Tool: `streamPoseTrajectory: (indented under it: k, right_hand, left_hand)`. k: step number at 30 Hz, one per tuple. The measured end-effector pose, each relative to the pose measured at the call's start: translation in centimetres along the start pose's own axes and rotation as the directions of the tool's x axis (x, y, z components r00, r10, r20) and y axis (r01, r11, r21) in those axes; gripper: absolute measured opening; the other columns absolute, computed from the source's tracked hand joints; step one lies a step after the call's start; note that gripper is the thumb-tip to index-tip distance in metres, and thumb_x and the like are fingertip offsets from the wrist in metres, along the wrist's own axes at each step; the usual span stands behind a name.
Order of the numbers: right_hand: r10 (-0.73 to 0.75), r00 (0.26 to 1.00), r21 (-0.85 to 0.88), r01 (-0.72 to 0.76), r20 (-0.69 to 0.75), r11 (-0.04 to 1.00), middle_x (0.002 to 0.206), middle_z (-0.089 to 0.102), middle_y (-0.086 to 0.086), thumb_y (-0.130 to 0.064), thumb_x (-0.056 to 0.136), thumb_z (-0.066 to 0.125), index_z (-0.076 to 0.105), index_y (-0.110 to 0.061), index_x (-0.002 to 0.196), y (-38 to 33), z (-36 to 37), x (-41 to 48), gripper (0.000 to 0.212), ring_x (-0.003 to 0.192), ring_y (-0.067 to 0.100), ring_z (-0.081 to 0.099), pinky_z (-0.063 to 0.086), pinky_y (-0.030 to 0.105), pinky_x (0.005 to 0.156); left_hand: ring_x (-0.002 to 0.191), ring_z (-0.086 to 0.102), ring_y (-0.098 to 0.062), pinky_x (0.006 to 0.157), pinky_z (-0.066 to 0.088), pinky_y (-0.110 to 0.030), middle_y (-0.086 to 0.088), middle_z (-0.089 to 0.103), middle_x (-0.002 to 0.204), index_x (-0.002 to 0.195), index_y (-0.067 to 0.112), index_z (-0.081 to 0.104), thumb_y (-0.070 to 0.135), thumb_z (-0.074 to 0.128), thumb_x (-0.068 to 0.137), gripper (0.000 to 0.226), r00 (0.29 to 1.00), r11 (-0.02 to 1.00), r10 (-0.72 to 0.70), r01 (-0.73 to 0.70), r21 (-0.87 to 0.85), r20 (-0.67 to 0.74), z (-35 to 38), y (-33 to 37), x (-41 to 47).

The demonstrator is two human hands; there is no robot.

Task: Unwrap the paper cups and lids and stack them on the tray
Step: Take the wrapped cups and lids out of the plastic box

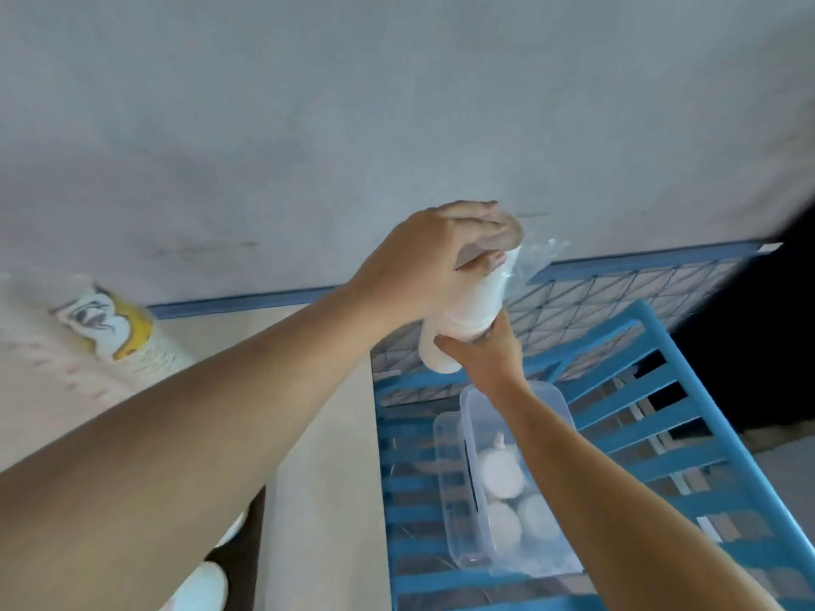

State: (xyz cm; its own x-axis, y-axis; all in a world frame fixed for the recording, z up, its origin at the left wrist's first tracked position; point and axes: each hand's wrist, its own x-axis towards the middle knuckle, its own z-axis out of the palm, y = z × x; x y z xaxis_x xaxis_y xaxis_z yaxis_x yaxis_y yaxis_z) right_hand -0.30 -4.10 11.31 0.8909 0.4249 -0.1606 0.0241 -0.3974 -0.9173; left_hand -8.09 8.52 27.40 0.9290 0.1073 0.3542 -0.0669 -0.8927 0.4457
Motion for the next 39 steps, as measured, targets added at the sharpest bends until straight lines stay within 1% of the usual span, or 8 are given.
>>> streamPoseTrajectory:
  k: [4,7,9,18,24,34,37,39]
  right_hand:
    - [-0.046,0.994,0.016,0.045,0.102,0.999,0.117,0.064,-0.008,-0.035,0.070,0.090,0.048,-0.032,0.139,-5.5,6.7,-2.1,0.080,0.107,0.023,0.061,0.052,0.032,0.073]
    - [-0.083,0.978,0.010,0.083,0.190,0.996,0.117,0.065,-0.010,-0.038,0.069,0.090,0.048,-0.034,0.136,-8.1,12.2,-3.8,0.080,0.107,0.019,0.062,0.051,0.035,0.078]
    - [-0.095,0.964,0.011,0.095,0.249,0.995,0.118,0.064,-0.010,-0.039,0.068,0.090,0.047,-0.034,0.137,-8.9,15.6,-4.9,0.081,0.108,0.019,0.062,0.053,0.036,0.080]
    - [-0.079,0.917,-0.110,0.132,0.391,0.985,0.118,0.062,-0.008,-0.036,0.069,0.091,0.045,-0.029,0.140,-8.3,26.1,-9.2,0.084,0.112,0.022,0.060,0.057,0.045,0.090]
    - [-0.117,0.917,-0.166,0.192,0.381,0.967,0.120,0.058,-0.011,-0.038,0.072,0.089,0.040,-0.027,0.144,-7.8,28.4,-9.9,0.087,0.102,0.016,0.053,0.044,0.030,0.079]
    - [-0.096,0.900,-0.129,0.166,0.425,0.978,0.124,0.053,-0.011,-0.034,0.079,0.086,0.033,-0.026,0.149,-7.4,28.4,-9.8,0.089,0.108,0.017,0.051,0.043,0.031,0.082]
    - [-0.099,0.881,-0.120,0.173,0.463,0.978,0.131,0.050,-0.007,-0.034,0.081,0.087,0.027,-0.024,0.153,-7.5,27.6,-10.0,0.095,0.116,0.021,0.051,0.042,0.032,0.086]
    - [-0.102,0.864,-0.112,0.179,0.494,0.977,0.145,0.048,-0.001,-0.038,0.080,0.088,0.021,-0.026,0.158,-7.3,26.7,-10.0,0.104,0.133,0.026,0.049,0.042,0.032,0.092]
  left_hand:
    - [0.121,0.048,-0.005,0.097,0.036,-0.014,0.008,0.054,0.154,0.136,0.020,0.070,0.032,0.069,0.101,0.037,0.995,0.995,-0.077,0.081,0.057,-0.067,-7.0,-2.7,-4.2]
    - [0.122,0.056,-0.004,0.107,0.044,-0.025,0.009,0.054,0.154,0.136,0.022,0.070,0.035,0.068,0.101,0.038,0.984,0.986,-0.142,0.150,0.077,-0.108,-10.9,-5.6,-7.9]
    - [0.132,0.055,-0.006,0.111,0.047,-0.034,0.011,0.053,0.155,0.136,0.024,0.070,0.037,0.067,0.101,0.038,0.972,0.976,-0.196,0.206,0.069,-0.129,-12.9,-7.8,-10.5]
    - [0.136,0.053,-0.003,0.111,0.048,-0.037,0.013,0.053,0.154,0.136,0.029,0.070,0.038,0.065,0.102,0.035,0.916,0.918,-0.380,0.391,0.069,-0.130,-16.5,-15.2,-20.4]
    - [0.145,0.042,-0.002,0.120,0.035,-0.028,0.015,0.041,0.163,0.145,0.027,0.061,0.038,0.055,0.107,0.041,0.902,0.899,-0.428,0.432,0.078,-0.063,-16.9,-16.9,-23.0]
    - [0.148,0.039,-0.002,0.121,0.033,-0.030,0.018,0.037,0.164,0.147,0.030,0.060,0.041,0.054,0.106,0.042,0.889,0.886,-0.456,0.457,0.083,-0.035,-17.0,-16.9,-22.9]
    - [0.147,0.041,-0.016,0.119,0.034,-0.041,0.018,0.042,0.161,0.142,0.036,0.062,0.047,0.051,0.106,0.040,0.876,0.840,-0.476,0.479,0.256,-0.079,-17.0,-15.9,-22.2]
    - [0.146,0.040,-0.023,0.115,0.029,-0.042,0.017,0.049,0.157,0.135,0.039,0.066,0.048,0.049,0.105,0.036,0.864,0.785,-0.475,0.503,0.362,-0.169,-16.5,-14.9,-21.8]
